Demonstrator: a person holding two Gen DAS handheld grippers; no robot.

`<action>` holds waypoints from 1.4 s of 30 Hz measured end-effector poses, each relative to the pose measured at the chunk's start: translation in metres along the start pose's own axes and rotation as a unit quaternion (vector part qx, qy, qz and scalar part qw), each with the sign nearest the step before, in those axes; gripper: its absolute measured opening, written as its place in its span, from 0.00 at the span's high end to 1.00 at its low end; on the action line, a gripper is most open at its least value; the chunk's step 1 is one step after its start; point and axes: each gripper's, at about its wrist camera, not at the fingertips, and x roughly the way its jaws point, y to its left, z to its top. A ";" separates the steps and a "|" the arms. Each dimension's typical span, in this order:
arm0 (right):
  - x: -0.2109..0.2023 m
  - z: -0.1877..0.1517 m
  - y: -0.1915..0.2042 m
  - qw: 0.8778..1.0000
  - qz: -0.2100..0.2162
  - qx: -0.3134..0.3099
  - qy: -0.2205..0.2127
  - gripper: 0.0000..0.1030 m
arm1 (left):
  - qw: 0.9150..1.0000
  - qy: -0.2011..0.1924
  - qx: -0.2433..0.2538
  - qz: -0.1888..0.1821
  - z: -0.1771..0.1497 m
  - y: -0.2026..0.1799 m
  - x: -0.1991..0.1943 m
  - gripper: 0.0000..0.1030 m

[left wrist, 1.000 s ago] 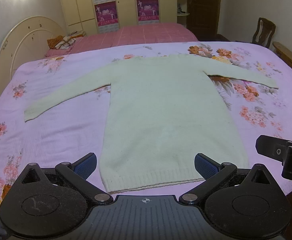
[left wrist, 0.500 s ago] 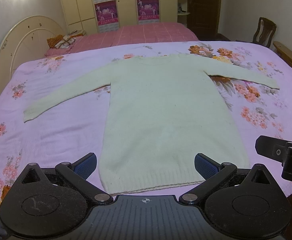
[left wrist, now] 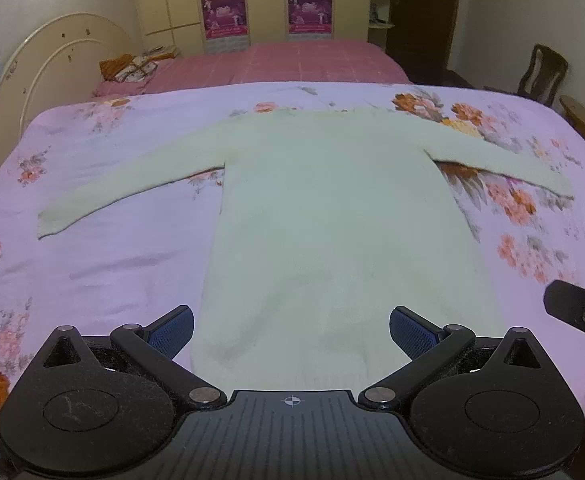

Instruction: Fold small clothes

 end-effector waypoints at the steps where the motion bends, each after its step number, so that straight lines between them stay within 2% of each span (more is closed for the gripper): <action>1: 0.004 0.003 -0.002 1.000 -0.003 -0.002 -0.003 0.10 | 1.000 -0.002 -0.003 0.001 0.003 0.000 0.004 0.00; 9: 0.036 0.024 -0.022 1.000 0.000 0.000 -0.031 0.10 | 1.000 -0.008 -0.007 0.019 0.034 -0.006 0.043 0.00; 17: 0.079 0.050 -0.047 0.999 0.010 0.014 -0.034 0.12 | 1.000 -0.008 -0.015 0.014 0.063 -0.020 0.087 0.00; 26: 0.132 0.076 -0.072 1.000 0.006 0.012 -0.022 0.12 | 0.999 -0.008 -0.014 0.037 0.100 -0.048 0.142 0.00; 32: 0.173 0.093 -0.105 0.999 -0.004 0.029 -0.017 0.12 | 0.999 -0.003 -0.034 0.038 0.120 -0.063 0.181 0.00; 37: 0.211 0.100 -0.138 0.998 -0.021 0.051 -0.008 0.12 | 0.998 0.005 -0.020 0.057 0.133 -0.081 0.213 0.00; 42: 0.248 0.105 -0.177 0.996 -0.051 0.077 0.002 0.12 | 0.998 0.008 -0.006 0.057 0.140 -0.095 0.236 0.00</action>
